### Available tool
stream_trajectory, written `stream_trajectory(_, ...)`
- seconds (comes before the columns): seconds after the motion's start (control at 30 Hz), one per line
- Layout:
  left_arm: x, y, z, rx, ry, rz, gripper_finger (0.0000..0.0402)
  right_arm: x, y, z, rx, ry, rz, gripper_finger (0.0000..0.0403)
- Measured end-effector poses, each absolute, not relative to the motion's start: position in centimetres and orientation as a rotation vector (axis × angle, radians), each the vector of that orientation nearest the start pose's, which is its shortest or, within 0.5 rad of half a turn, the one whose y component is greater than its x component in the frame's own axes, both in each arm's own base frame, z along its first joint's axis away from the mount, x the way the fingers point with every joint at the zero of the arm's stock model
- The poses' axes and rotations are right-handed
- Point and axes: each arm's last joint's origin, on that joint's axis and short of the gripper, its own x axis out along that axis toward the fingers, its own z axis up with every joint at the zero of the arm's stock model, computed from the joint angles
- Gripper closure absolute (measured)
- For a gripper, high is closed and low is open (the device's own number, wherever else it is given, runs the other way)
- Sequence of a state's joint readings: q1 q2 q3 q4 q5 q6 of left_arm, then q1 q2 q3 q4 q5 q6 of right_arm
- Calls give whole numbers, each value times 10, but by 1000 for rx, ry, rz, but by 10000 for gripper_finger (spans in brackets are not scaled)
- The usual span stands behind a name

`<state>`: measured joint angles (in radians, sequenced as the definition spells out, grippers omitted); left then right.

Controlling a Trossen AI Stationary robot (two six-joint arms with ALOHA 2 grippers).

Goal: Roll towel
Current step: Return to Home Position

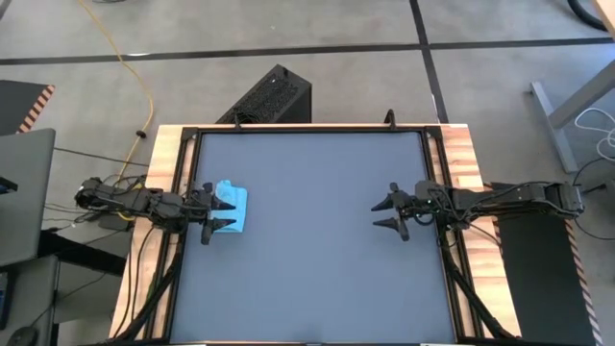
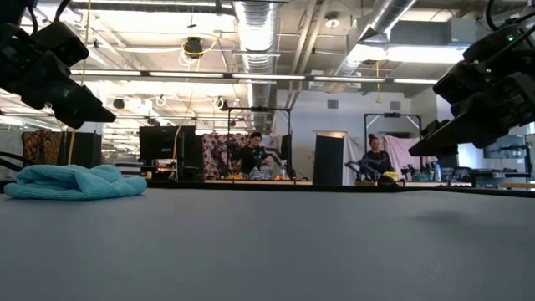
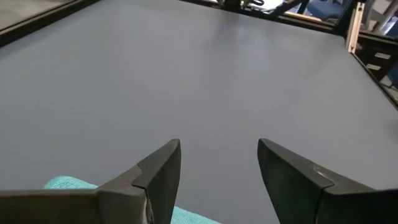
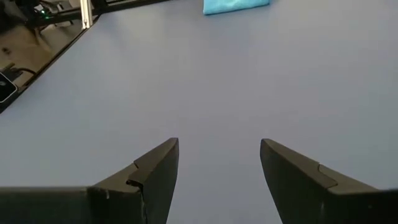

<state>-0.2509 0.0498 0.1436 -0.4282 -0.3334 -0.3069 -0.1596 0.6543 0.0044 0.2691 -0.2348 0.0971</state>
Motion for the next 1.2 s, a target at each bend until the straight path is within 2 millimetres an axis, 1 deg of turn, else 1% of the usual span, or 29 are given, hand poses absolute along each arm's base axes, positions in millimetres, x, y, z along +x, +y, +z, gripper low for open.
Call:
stream_trajectory(0.5, 84, -12, 168, -209, 304, 125, 200, 130, -14, 128, 171, 378, 56, 149)
stream_trajectory(0.7, 81, -11, 171, -224, 258, 119, 200, 130, -14, 128, 171, 378, 56, 149)
stream_trajectory(1.2, 81, -11, 171, -223, 262, 118, 200, 130, -14, 128, 171, 381, 56, 149)
